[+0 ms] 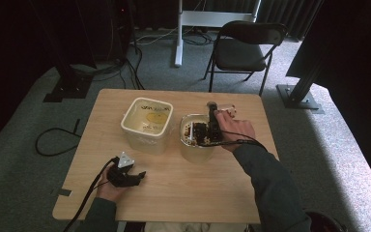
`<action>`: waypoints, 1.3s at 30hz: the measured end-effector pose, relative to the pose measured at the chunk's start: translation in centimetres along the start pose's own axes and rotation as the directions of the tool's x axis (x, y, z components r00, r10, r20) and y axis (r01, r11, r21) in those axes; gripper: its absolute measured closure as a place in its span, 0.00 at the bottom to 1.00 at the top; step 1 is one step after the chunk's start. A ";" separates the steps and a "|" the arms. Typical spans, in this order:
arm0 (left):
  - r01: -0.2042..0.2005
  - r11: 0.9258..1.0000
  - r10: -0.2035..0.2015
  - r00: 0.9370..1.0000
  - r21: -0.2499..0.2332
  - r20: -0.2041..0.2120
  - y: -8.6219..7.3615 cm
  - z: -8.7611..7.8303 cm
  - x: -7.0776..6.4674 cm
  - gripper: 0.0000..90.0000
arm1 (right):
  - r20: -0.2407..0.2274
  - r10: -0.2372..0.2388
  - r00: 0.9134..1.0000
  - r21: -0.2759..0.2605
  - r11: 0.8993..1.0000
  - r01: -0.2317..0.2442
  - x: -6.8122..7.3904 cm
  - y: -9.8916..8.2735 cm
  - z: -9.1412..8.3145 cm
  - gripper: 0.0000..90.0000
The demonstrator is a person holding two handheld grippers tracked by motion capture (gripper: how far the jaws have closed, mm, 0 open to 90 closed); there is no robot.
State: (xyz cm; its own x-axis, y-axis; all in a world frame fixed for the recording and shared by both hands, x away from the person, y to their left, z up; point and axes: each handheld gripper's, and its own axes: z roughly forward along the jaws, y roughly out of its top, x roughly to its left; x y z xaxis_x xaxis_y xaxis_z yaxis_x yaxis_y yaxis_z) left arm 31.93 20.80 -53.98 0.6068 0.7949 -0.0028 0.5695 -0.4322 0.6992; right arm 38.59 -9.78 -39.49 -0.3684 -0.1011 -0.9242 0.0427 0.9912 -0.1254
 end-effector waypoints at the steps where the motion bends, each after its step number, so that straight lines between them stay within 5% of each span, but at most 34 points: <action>1: -0.001 1.000 0.001 1.000 0.001 -0.001 0.0 0.0 0.0 0.38 | -0.007 0.004 1.000 -0.001 1.000 -0.004 0.1 0.1 0.1 0.37; 3: -0.005 1.000 0.005 1.000 0.001 -0.004 0.0 0.0 0.0 0.38 | -0.008 -0.025 1.000 -0.006 1.000 0.025 0.4 0.1 0.0 0.37; 14: -0.008 1.000 0.008 1.000 0.002 -0.002 0.0 0.0 0.0 0.38 | -0.014 0.008 1.000 -0.009 1.000 -0.008 0.1 0.0 0.0 0.37; 32: -0.008 1.000 0.008 1.000 0.002 -0.002 0.0 0.0 -0.1 0.38 | -0.005 -0.067 0.998 -0.007 0.998 0.067 0.9 0.6 -0.3 0.37; 39: -0.005 1.000 0.005 1.000 0.000 -0.002 0.0 0.0 -0.1 0.38 | -0.004 -0.058 0.998 -0.020 0.998 0.058 0.5 0.7 -0.4 0.37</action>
State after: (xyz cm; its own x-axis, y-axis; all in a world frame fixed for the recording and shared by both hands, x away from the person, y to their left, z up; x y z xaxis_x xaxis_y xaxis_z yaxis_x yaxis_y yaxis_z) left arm 31.90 20.68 -54.00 0.6084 0.7936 0.0019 0.5664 -0.4359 0.6994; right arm 38.11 -9.10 -39.90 -0.3738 -0.1582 -0.9139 0.0027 0.9852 -0.1716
